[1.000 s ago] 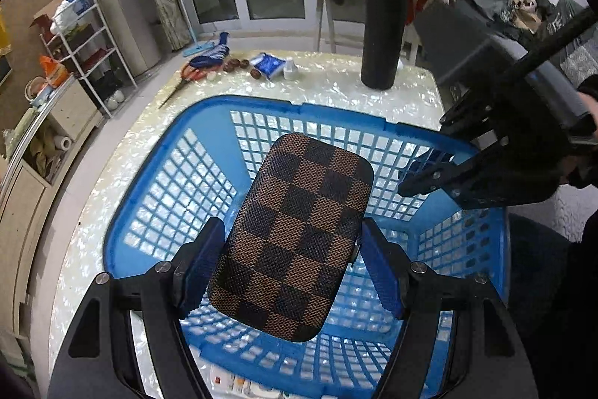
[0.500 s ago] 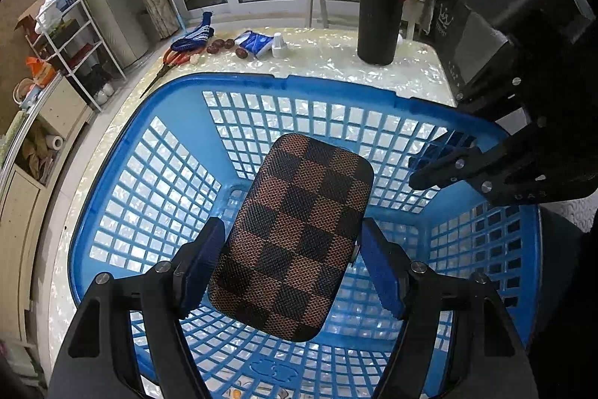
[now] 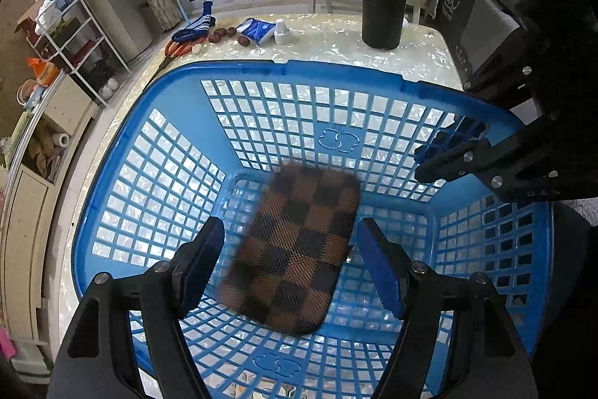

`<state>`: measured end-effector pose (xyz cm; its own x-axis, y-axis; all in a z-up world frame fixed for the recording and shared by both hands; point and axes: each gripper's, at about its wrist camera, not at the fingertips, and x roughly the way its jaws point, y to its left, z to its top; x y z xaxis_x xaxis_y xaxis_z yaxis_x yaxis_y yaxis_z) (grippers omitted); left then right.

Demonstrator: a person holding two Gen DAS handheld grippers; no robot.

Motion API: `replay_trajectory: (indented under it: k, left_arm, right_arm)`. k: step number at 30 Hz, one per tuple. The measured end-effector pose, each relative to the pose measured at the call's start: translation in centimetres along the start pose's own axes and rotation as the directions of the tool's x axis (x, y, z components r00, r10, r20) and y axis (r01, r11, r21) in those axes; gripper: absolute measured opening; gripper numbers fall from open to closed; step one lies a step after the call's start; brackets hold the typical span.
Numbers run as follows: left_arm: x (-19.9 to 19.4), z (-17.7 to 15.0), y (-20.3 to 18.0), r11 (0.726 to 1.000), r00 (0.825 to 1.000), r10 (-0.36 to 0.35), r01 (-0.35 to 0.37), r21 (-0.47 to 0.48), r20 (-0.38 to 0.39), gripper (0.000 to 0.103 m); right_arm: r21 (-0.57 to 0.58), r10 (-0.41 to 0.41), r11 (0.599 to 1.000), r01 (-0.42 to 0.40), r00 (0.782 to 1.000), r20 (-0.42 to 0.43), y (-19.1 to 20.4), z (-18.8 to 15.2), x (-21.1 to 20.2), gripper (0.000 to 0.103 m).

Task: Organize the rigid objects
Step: 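Carry the pouch over the basket and open the left tool to drop it, then move the left tool back to the items and grasp the white earbud case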

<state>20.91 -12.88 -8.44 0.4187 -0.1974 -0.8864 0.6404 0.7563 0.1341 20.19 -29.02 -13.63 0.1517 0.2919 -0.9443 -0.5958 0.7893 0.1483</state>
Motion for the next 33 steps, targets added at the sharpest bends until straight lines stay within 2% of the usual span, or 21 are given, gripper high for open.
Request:
replay_trajectory:
  k: [6, 8, 12, 15, 21, 24, 26, 33]
  left_arm:
    - [-0.3, 0.4, 0.5, 1.0, 0.999, -0.023, 0.023, -0.017, -0.024, 0.098]
    - [-0.6, 0.4, 0.6, 0.999, 0.999, -0.034, 0.033, -0.014, -0.038, 0.102]
    - [-1.5, 0.3, 1.4, 0.998, 0.997, -0.023, 0.019, -0.056, -0.069, 0.103]
    - [-3.1, -0.1, 1.8, 0.998, 0.998, 0.009, -0.013, -0.058, -0.066, 0.103]
    - [-7.4, -1.2, 2.1, 0.995, 0.997, 0.028, -0.035, -0.092, -0.078, 0.103]
    - [-9.7, -2.4, 2.2, 0.988, 0.992, 0.071, -0.083, -0.127, -0.1, 0.103]
    - [-11.2, -3.6, 2.0, 0.978, 0.984, 0.131, -0.148, -0.147, -0.121, 0.103]
    - [-14.3, -9.2, 1.4, 0.945, 0.966, 0.157, -0.207, -0.252, -0.204, 0.103]
  right_arm:
    - [0.023, 0.017, 1.0, -0.017, 1.0, 0.007, -0.3, -0.3, -0.2, 0.008]
    - [0.023, 0.018, 1.0, -0.018, 1.0, 0.006, -0.3, -0.3, -0.3, 0.008]
    - [0.023, 0.022, 0.999, -0.023, 1.0, 0.01, -0.5, -0.2, -0.4, 0.008]
    - [0.018, 0.021, 1.0, -0.021, 1.0, 0.01, -0.5, -0.2, -0.5, 0.008]
    - [-0.011, 0.002, 1.0, -0.002, 1.0, 0.01, -0.2, -0.1, -0.7, 0.008]
    - [-0.027, -0.004, 1.0, 0.004, 1.0, 0.007, 0.1, -0.2, -0.8, 0.008]
    - [-0.027, 0.0, 1.0, 0.0, 1.0, 0.006, 0.0, -0.2, -0.8, 0.008]
    - [-0.046, -0.012, 0.999, 0.013, 1.0, 0.011, 0.5, -0.6, -1.1, 0.008]
